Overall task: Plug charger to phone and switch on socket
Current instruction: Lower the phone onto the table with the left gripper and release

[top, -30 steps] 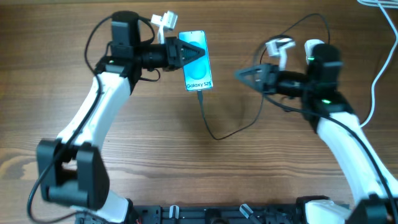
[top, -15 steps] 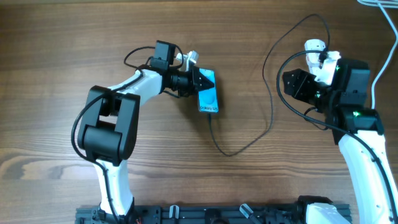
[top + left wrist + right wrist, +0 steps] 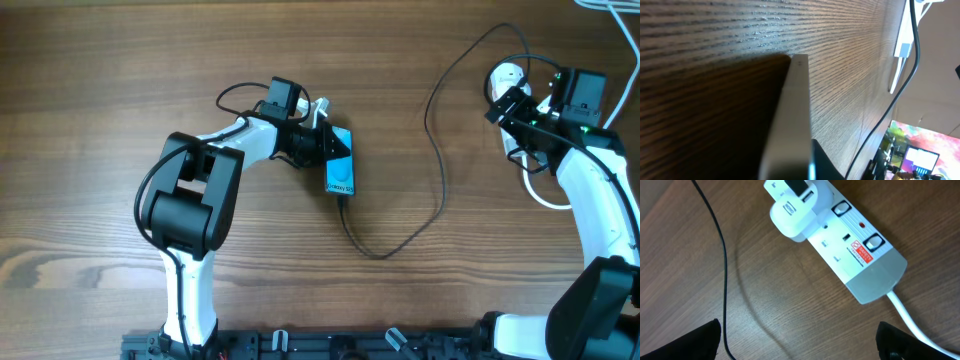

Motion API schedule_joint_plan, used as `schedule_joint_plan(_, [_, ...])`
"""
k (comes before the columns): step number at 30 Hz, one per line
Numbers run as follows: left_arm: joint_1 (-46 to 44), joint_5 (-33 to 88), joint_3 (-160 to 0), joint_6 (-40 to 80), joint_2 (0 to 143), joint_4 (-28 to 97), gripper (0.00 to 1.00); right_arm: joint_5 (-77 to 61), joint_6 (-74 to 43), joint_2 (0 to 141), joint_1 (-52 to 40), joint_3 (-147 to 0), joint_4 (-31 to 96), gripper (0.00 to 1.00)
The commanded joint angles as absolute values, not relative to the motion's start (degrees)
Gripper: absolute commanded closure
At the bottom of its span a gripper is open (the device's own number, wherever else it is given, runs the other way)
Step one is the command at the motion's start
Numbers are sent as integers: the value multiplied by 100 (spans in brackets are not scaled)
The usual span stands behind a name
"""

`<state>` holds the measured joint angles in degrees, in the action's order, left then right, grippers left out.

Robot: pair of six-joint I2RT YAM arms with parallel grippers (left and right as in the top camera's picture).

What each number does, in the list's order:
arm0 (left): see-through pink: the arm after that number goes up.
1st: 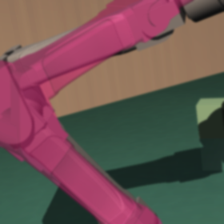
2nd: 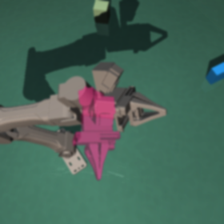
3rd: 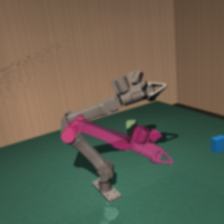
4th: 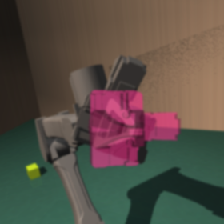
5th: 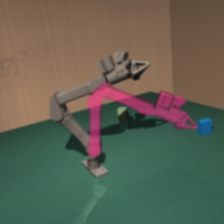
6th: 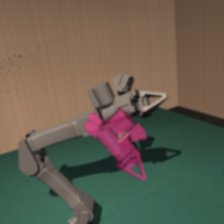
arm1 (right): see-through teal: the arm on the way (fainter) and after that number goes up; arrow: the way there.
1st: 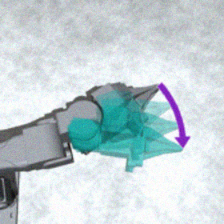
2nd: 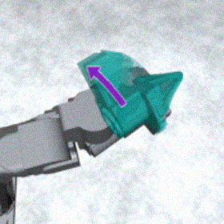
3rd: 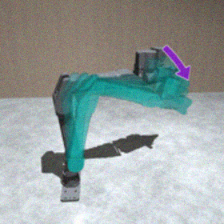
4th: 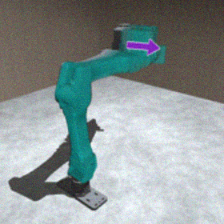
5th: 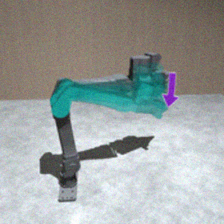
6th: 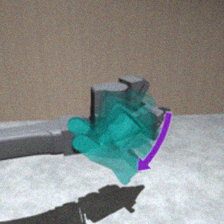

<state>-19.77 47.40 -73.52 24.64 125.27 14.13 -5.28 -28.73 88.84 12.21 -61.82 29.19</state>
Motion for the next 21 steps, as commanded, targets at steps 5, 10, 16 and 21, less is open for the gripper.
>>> schedule_joint_plan(5, [-1970,4377,-7349,2292,12737,1424,78,-462,-2995,8903,1225,-6311,3052,0])
schedule_joint_plan(10, [-1885,4377,-7349,2292,12737,1706,63,-381,-2995,8903,1225,-6311,3098,1])
schedule_joint_plan(16, [-1612,4377,-7349,2292,12737,2217,63,-384,-2995,8903,1225,-6311,3135,1])
schedule_joint_plan(21, [-1586,4379,-7352,2294,12735,2322,63,-386,-3203,8903,1225,-6309,3061,1])
